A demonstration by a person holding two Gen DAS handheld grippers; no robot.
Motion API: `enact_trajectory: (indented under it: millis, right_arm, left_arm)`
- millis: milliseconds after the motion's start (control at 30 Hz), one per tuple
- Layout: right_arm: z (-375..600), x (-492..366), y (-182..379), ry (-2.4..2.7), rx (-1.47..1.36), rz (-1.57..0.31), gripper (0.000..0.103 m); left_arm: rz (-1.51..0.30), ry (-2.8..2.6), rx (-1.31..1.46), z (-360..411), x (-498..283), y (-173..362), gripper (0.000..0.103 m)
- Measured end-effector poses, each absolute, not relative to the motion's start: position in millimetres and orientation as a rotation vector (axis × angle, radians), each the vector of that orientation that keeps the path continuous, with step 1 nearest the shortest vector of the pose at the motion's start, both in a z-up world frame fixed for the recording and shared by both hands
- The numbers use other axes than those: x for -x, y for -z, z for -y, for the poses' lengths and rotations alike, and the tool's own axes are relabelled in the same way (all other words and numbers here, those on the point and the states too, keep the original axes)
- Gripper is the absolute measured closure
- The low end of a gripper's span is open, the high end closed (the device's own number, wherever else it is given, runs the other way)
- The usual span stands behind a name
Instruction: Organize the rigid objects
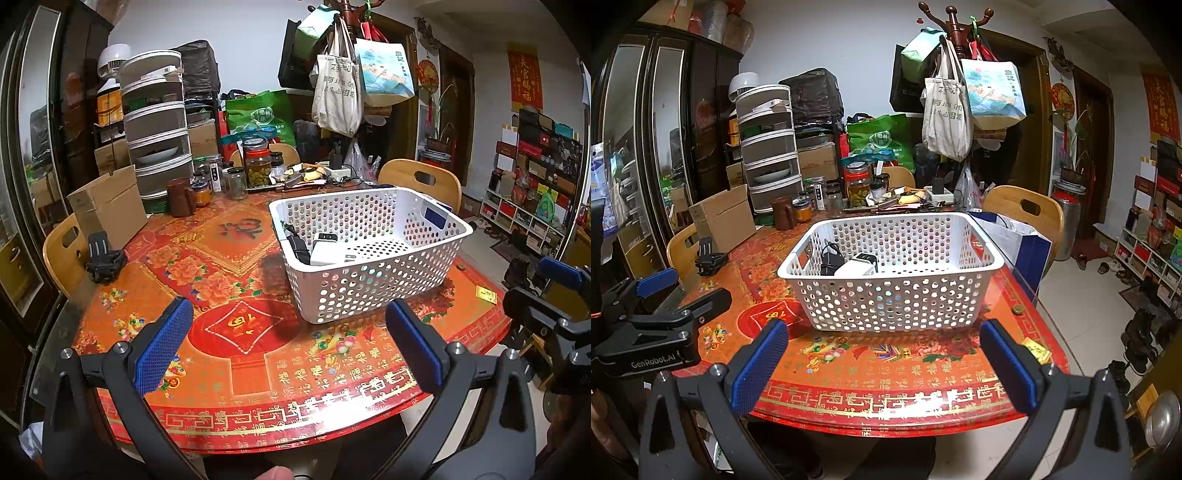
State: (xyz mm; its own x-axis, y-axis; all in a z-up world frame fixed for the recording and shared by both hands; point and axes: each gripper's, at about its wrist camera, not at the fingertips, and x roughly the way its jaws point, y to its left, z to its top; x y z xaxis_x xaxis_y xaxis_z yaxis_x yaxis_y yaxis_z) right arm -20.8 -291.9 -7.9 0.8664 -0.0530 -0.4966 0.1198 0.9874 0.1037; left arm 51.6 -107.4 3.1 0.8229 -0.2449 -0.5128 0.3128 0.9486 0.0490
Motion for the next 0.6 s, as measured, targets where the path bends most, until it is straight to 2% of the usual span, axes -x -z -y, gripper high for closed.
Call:
enact_trajectory:
  millis: [600]
  right_arm:
    - [289.3,20.4,6.0,0.086,-0.13,-0.516,0.0]
  left_arm:
    - [-0.522,0.294,-0.147,107.5,-50.7,-1.4,0.0]
